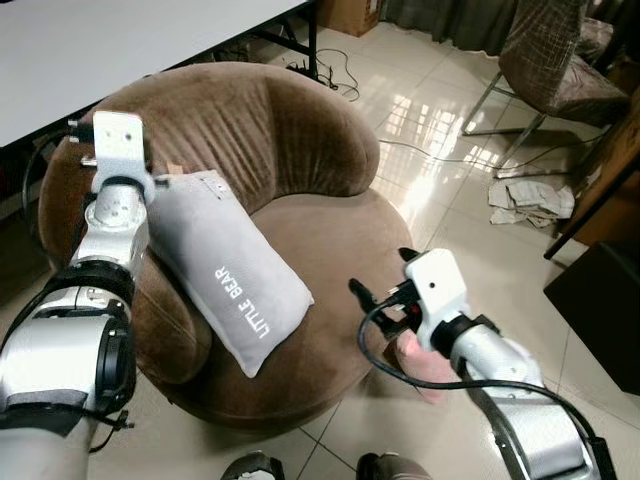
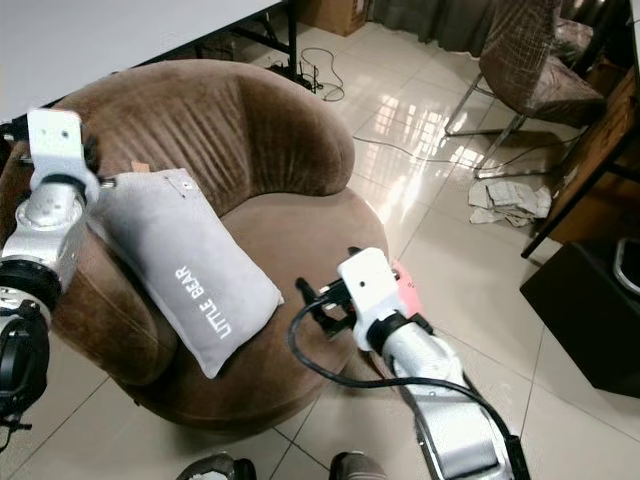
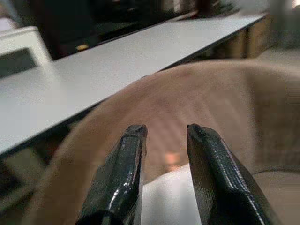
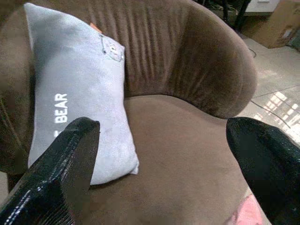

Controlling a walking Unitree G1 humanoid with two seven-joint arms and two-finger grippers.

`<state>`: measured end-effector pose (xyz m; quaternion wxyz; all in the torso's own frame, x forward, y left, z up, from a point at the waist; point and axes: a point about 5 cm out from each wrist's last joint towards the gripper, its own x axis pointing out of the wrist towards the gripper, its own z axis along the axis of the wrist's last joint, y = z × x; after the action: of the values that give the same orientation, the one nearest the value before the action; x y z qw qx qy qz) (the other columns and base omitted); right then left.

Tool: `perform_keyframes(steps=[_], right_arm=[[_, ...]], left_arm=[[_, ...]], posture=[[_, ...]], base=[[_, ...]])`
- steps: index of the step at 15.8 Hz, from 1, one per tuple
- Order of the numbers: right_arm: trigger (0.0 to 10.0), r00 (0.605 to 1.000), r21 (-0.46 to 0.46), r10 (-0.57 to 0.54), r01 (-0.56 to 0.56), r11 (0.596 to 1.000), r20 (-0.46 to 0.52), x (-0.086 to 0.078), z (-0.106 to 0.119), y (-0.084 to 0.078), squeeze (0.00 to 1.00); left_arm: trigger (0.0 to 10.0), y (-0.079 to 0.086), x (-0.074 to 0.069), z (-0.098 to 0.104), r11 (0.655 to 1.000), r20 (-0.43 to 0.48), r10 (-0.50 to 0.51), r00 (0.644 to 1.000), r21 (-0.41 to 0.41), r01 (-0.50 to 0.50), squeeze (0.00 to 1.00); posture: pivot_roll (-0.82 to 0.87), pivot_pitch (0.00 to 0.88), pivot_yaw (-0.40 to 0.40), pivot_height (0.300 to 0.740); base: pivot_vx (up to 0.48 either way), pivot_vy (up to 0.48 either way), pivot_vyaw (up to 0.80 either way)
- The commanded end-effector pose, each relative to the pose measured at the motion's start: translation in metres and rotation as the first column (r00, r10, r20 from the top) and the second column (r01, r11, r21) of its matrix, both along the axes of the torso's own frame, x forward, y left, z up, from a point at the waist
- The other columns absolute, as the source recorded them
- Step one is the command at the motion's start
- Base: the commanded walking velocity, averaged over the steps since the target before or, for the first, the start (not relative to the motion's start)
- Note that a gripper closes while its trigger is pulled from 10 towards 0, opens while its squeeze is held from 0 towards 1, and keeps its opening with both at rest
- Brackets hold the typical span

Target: Move the pillow to the sofa from floor

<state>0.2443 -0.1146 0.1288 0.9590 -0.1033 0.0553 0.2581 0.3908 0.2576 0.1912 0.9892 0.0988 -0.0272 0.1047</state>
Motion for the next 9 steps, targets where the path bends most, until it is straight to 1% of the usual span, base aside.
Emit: perform_keyframes(steps=[1,2,3,4,5,6,7,8,9], right_arm=[[10.0,0.999,-0.019,-0.042,0.043,0.999,0.014,0.003,0.0,-0.007,0.0],[10.0,0.995,-0.019,-0.098,0.099,0.995,0.028,0.004,-0.001,-0.011,0.0],[10.0,0.99,-0.016,-0.135,0.136,0.991,0.036,0.005,-0.002,-0.014,0.0],[10.0,0.986,-0.01,-0.164,0.164,0.986,0.037,0.005,-0.003,-0.014,0.0],[10.0,0.976,0.0,-0.213,0.213,0.977,0.033,0.005,-0.006,-0.015,0.0],[10.0,0.973,0.0,-0.228,0.228,0.974,0.035,0.005,-0.007,-0.016,0.0],[10.0,0.965,0.007,-0.258,0.258,0.966,0.036,0.005,-0.007,-0.017,0.0],[10.0,0.958,0.009,-0.283,0.282,0.959,0.038,0.007,-0.008,-0.019,0.0],[10.0,0.956,0.011,-0.29,0.29,0.957,0.039,0.008,-0.008,-0.02,0.0]], left_arm=[[10.0,-0.013,0.0,-0.003,0.992,0.025,-0.112,0.993,-0.06,0.114,0.0],[10.0,-0.025,-0.005,-0.012,0.976,0.052,-0.191,0.98,-0.095,0.195,0.0],[10.0,-0.033,-0.014,-0.018,0.965,0.087,-0.23,0.969,-0.11,0.238,0.0],[10.0,-0.037,-0.027,-0.024,0.956,0.107,-0.258,0.96,-0.112,0.27,0.0],[10.0,-0.047,-0.059,-0.033,0.932,0.13,-0.321,0.938,-0.132,0.338,0.0],[10.0,-0.048,-0.07,-0.034,0.93,0.133,-0.321,0.938,-0.143,0.339,0.0],[10.0,-0.052,-0.087,-0.037,0.927,0.119,-0.322,0.939,-0.161,0.338,0.0],[10.0,-0.058,-0.101,-0.04,0.929,0.084,-0.356,0.931,-0.079,0.362,0.0],[10.0,-0.062,-0.107,-0.042,0.925,0.072,-0.371,0.926,-0.057,0.375,0.0]], posture=[[-0.09,0.108,-0.002,0.74],[-0.08,0.1,-0.005,0.74],[-0.07,0.096,-0.007,0.74],[-0.07,0.095,-0.011,0.74],[-0.06,0.095,-0.017,0.74],[-0.05,0.095,-0.018,0.74],[-0.04,0.094,-0.024,0.74],[-0.04,0.088,-0.03,0.74],[-0.03,0.086,-0.031,0.74]], base=[[0.0,0.0,0.0],[0.0,0.0,0.0],[0.0,0.0,0.0],[0.0,0.0,0.0],[0.0,0.0,0.0],[0.0,0.0,0.0],[0.0,-0.311,0.0],[0.0,-0.48,0.0],[0.0,-0.48,0.0]])
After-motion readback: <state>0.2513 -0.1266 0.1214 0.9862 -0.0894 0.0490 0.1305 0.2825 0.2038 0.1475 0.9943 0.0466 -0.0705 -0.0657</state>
